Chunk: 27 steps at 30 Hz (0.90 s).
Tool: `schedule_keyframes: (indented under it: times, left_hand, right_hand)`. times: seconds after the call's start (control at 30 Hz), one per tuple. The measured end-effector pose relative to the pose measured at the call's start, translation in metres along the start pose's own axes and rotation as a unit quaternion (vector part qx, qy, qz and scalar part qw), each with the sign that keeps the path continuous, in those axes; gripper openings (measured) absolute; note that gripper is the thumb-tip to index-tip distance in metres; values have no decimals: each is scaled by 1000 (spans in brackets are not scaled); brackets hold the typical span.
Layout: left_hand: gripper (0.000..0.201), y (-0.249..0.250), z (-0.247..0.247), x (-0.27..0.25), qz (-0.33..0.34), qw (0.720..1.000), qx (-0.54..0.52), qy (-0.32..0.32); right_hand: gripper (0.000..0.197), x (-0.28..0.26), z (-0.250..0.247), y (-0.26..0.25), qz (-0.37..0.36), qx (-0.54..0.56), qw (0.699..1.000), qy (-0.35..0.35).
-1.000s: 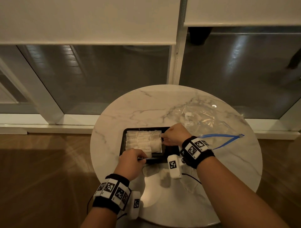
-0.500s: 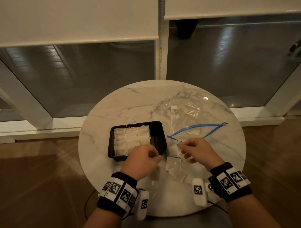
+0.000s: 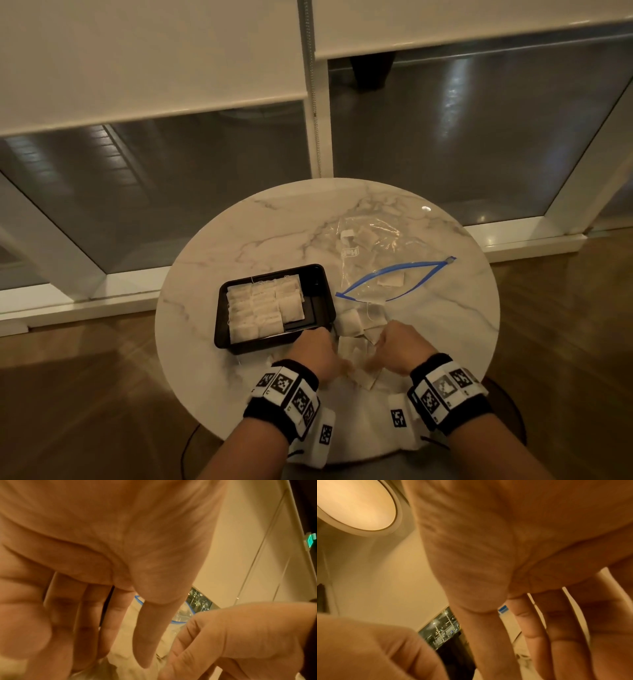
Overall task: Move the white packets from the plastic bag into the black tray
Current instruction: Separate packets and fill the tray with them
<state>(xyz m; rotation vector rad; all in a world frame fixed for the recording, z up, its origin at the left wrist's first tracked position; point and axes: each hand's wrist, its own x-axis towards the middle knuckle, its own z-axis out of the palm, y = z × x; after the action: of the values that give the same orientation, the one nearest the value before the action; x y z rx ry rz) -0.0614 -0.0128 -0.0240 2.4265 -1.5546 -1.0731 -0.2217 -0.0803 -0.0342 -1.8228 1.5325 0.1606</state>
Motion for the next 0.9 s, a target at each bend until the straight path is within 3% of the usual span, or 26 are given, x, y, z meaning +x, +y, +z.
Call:
schedule_keyframes:
  times: [0.13,0.33,0.43,0.6,0.77,0.9]
  left_hand:
    - [43,9,8,3,17,1000,23,9]
    - [31,2,9,1,33,999,-37,14]
    - [13,-5,3,1,50,998,-43,22]
    - [7,-13,-5,-3,90,992,-67,64]
    - [7,-16,-7,-7,119,983,-113,84]
    - [3,-20,-11,-10,127,980,-128,88]
  right_hand:
    - [38,-3,9,-6,-21,-40,999,-1]
    - [18,-4,9,1,-53,20,998,-3]
    - [20,-2,7,3,-44,61,997,-9]
    - [28,-4,1,-2,-64,101,993,20]
    - [34,-1,6,-4,-149,164,975,32]
    - [11,-4,5,-7,-208,127,969,35]
